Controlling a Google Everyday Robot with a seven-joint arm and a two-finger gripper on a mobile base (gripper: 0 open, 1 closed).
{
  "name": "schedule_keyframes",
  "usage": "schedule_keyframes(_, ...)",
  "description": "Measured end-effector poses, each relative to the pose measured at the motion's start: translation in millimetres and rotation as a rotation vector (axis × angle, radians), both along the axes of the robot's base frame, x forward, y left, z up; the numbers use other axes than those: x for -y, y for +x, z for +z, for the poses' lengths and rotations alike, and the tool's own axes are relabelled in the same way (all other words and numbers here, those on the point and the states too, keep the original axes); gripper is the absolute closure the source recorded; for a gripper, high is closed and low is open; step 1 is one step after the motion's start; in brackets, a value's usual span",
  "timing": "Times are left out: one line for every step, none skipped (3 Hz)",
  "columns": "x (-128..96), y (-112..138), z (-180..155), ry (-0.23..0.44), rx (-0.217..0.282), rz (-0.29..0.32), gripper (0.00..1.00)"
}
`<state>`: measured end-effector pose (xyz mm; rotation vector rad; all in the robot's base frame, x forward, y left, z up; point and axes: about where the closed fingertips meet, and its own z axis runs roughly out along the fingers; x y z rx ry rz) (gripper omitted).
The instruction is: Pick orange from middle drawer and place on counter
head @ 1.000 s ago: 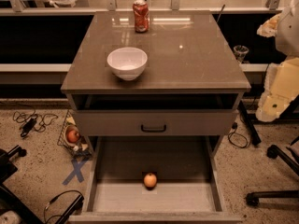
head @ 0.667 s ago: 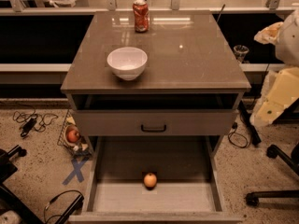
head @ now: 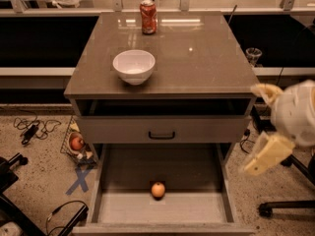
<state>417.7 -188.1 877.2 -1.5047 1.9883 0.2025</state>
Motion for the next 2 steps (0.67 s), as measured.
schedule_keyframes(-6,-2,-58,0.166,0.048,-0.031,0.00)
schedule_keyframes(-2,22,-91,0.251,0.165,-0.054,0.00)
